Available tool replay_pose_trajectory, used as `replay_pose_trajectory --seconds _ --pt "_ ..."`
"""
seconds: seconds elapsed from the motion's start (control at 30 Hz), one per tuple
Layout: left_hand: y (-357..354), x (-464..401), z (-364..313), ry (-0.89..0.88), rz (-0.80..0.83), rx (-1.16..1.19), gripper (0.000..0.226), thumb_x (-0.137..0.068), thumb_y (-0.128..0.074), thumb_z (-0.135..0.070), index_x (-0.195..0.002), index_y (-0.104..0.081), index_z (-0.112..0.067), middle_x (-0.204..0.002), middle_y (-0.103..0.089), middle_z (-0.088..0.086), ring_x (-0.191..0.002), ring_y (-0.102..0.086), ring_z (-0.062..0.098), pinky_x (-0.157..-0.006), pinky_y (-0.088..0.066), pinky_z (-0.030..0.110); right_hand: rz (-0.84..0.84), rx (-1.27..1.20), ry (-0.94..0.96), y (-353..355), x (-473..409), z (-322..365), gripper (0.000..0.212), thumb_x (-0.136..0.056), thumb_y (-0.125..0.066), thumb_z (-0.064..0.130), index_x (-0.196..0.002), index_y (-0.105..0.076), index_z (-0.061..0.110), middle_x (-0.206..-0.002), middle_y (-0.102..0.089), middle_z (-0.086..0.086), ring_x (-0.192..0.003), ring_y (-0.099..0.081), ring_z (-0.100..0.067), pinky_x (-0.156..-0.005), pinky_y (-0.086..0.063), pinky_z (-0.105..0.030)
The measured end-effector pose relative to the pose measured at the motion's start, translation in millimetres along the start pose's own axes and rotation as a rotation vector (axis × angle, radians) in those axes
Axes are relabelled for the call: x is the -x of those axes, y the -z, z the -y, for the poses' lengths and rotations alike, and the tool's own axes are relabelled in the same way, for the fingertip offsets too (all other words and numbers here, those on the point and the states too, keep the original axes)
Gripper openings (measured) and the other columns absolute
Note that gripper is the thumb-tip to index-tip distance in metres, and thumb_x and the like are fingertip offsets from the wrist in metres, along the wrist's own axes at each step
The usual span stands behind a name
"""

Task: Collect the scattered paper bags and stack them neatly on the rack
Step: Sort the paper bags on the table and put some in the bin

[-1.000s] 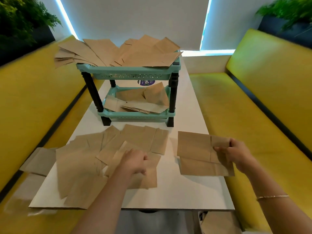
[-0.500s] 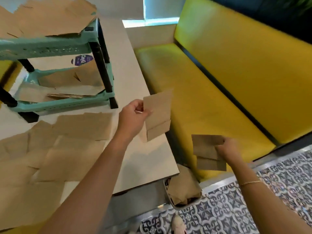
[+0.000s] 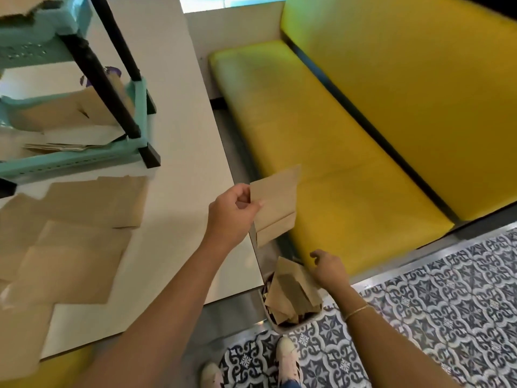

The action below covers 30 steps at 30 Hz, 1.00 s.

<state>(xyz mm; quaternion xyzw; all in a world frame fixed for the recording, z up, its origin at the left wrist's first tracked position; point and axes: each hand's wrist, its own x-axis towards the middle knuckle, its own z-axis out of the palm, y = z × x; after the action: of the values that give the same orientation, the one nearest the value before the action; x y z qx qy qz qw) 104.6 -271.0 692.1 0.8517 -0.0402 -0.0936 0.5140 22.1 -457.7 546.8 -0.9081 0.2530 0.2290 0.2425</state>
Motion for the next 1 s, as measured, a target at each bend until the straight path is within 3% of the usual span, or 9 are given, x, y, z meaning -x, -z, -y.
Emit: replay_pose_trajectory --seconds 0.17,0.3,0.37,0.43,0.53,0.67,0.83,1.0 --pt "-18.3 -2.8 2.6 0.009 0.049 -0.093 0.022 -0.088 -0.063 -0.019 -0.11 -0.064 -0.013 -0.1 -0.067 0.003 -0.087 -0.06 0.014 -0.08 -0.055 0.03 -0.135 -0.227 0.103 40.7 -1.4 12.2 0.048 -0.086 -0.065 0.024 -0.131 -0.051 0.017 -0.126 -0.059 -0.004 -0.097 -0.062 -0.022 -0.079 -0.045 -0.028" --pt "-38.2 -2.3 2.6 -0.032 0.099 -0.215 0.021 -0.09 -0.061 -0.016 -0.11 -0.066 -0.01 -0.095 -0.063 -0.003 -0.085 -0.054 0.008 -0.074 -0.043 0.016 -0.241 -0.422 0.317 84.4 12.8 26.5 0.075 -0.077 -0.075 0.025 -0.141 -0.037 0.02 -0.13 -0.048 0.003 -0.103 -0.054 -0.018 -0.078 -0.042 -0.026" --pt "-48.7 -1.2 3.2 -0.041 0.146 -0.253 0.02 -0.089 -0.061 -0.015 -0.107 -0.068 -0.011 -0.096 -0.066 -0.001 -0.084 -0.054 0.007 -0.074 -0.041 0.015 -0.251 -0.305 0.448 97.8 15.7 28.5 0.068 -0.076 -0.075 0.02 -0.136 -0.045 0.02 -0.129 -0.052 0.003 -0.107 -0.052 -0.018 -0.079 -0.036 -0.02" --pt "-58.9 -0.2 5.6 -0.029 0.207 -0.275 0.018 -0.089 -0.061 -0.015 -0.106 -0.069 -0.013 -0.1 -0.069 0.001 -0.086 -0.056 0.009 -0.075 -0.043 0.019 -0.197 -0.095 0.511 102.6 15.1 29.1 0.04 -0.08 -0.067 0.015 -0.119 -0.062 0.019 -0.112 -0.066 -0.002 -0.096 -0.057 -0.023 -0.072 -0.033 -0.021" --pt "-68.7 1.4 9.1 0.016 0.263 -0.288 0.026 -0.091 -0.059 -0.014 -0.116 -0.064 -0.018 -0.111 -0.065 0.002 -0.101 -0.06 0.016 -0.084 -0.045 0.024 -0.098 0.076 0.458 91.7 11.0 24.4 0.028 -0.084 -0.05 0.006 -0.104 -0.068 0.013 -0.091 -0.069 -0.014 -0.083 -0.058 -0.032 -0.063 -0.038 -0.033" --pt "-67.8 1.7 8.3 0.04 0.257 -0.3 0.039 -0.091 -0.06 -0.019 -0.129 -0.052 -0.02 -0.127 -0.055 0.002 -0.111 -0.054 0.017 -0.091 -0.043 0.025 -0.03 0.171 0.272 53.0 -3.3 -0.8 0.03 -0.087 -0.043 0.003 -0.111 -0.062 0.006 -0.103 -0.065 -0.02 -0.095 -0.058 -0.034 -0.061 -0.035 -0.031" --pt "-54.9 3.3 7.4 0.016 0.194 -0.31 0.032 -0.092 -0.058 -0.021 -0.124 -0.056 -0.019 -0.124 -0.057 0.0 -0.107 -0.056 0.013 -0.086 -0.041 0.019 0.124 0.285 0.15 3.0 -15.7 -23.5 0.034 -0.09 -0.041 0.003 -0.121 -0.055 0.004 -0.116 -0.062 -0.018 -0.107 -0.058 -0.03 -0.081 -0.046 -0.032" --pt "-38.6 10.0 10.5 0.019 0.105 -0.282 0.031 -0.091 -0.059 -0.02 -0.122 -0.056 -0.019 -0.121 -0.058 -0.001 -0.104 -0.055 0.011 -0.085 -0.04 0.018 0.179 0.3 0.102 -18.9 -18.1 -26.2 0.036 -0.096 -0.041 0.013 -0.131 -0.046 0.006 -0.126 -0.058 -0.015 -0.116 -0.055 -0.027 -0.091 -0.043 -0.03"
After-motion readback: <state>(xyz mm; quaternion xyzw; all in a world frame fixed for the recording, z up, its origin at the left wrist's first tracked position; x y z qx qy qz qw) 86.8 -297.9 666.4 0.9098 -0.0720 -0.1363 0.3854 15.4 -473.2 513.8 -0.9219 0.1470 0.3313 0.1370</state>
